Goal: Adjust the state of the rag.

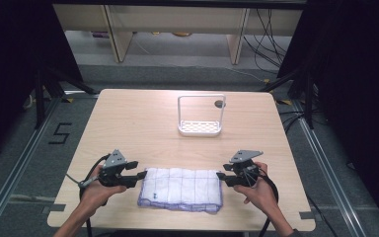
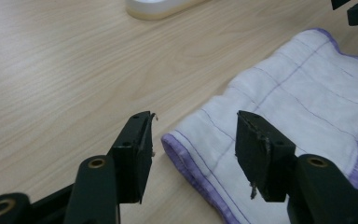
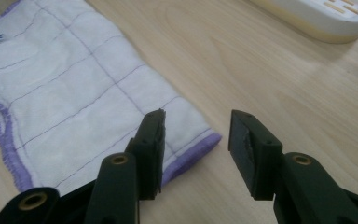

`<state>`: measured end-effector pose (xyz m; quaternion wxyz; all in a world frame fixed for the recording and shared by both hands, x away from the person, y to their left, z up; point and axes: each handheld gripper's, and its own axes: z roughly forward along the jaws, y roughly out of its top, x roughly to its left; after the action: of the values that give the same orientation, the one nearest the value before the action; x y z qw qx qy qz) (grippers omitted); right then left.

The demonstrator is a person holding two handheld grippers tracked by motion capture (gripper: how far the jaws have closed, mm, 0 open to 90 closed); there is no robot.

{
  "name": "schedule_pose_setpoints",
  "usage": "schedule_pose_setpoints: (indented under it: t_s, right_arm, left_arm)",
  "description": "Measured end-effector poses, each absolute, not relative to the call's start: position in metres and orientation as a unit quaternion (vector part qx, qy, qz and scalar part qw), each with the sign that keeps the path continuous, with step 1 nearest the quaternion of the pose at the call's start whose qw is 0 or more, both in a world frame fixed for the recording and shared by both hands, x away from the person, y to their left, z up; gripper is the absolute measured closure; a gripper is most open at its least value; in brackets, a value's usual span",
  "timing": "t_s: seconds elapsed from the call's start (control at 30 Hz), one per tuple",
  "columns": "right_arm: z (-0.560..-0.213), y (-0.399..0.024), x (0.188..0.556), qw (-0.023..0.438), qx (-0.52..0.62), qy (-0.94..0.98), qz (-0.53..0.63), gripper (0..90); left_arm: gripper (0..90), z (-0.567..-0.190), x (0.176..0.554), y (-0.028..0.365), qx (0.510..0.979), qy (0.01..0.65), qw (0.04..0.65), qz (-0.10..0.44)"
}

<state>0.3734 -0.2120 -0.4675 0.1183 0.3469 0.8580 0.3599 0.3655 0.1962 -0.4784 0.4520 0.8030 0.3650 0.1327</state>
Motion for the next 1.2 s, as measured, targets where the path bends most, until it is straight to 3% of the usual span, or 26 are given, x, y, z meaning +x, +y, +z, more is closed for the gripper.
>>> schedule_pose_setpoints:
  t_s: [0.37, 0.77, 1.1, 1.13, 1.2]
  right_arm:
    - [-0.481, -0.204, 0.397, 0.109, 0.357, 0.864, 0.337, 54.3]
    - [-0.497, -0.192, 0.396, 0.115, 0.354, 0.879, 0.299, 51.8]
    - [-0.499, -0.191, 0.397, 0.096, 0.342, 0.885, 0.301, 61.6]
    - [-0.499, -0.192, 0.398, 0.089, 0.337, 0.884, 0.311, 68.6]
    - [-0.499, -0.192, 0.397, 0.076, 0.337, 0.884, 0.314, 76.9]
  left_arm:
    - [43.3, -0.495, 0.397, 0.183, 0.831, 0.369, 0.400, 0.111]
    - [44.8, -0.512, 0.390, 0.173, 0.859, 0.343, 0.360, 0.117]
    - [58.9, -0.513, 0.388, 0.173, 0.867, 0.318, 0.370, 0.100]
    - [68.2, -0.513, 0.387, 0.173, 0.869, 0.312, 0.373, 0.093]
    - [75.3, -0.512, 0.384, 0.170, 0.868, 0.314, 0.372, 0.094]
